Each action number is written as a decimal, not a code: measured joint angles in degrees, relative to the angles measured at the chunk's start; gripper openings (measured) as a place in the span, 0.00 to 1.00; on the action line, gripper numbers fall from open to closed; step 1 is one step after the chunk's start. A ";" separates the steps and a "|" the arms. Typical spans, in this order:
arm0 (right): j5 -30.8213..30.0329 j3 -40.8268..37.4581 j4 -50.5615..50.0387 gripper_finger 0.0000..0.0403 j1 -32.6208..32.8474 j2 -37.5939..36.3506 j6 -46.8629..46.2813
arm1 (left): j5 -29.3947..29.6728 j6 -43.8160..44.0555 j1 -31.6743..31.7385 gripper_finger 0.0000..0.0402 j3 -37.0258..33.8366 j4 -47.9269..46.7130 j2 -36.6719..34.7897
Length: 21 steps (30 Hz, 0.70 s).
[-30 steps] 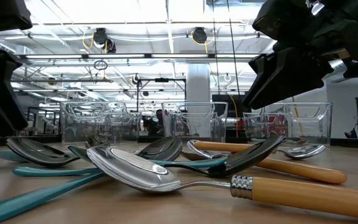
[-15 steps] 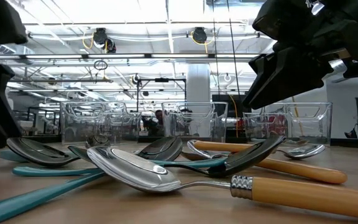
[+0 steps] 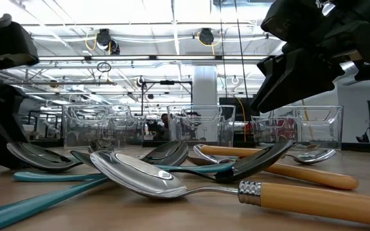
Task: Sort silverware by color (type)
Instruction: Put the light blue spoon into the right transparent bin
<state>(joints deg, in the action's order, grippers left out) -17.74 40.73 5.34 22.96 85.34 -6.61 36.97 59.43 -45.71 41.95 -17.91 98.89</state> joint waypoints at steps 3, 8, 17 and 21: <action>-0.02 0.00 0.00 0.25 0.01 0.00 0.03 | -0.59 -1.93 0.79 0.42 -1.46 3.13 -0.05; -0.02 0.00 0.00 0.25 0.00 0.00 0.02 | -2.07 -3.04 1.75 0.40 -4.10 7.79 -0.11; -0.02 0.00 0.00 0.25 0.00 0.00 0.02 | -2.13 -2.79 1.82 0.18 -5.49 8.90 -0.04; -0.02 0.00 0.00 0.25 0.00 0.01 -0.04 | -0.90 -2.77 1.81 0.13 -5.57 8.78 0.02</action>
<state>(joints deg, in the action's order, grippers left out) -17.76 40.73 5.34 22.96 85.35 -6.66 36.07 56.66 -43.90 36.38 -9.13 98.91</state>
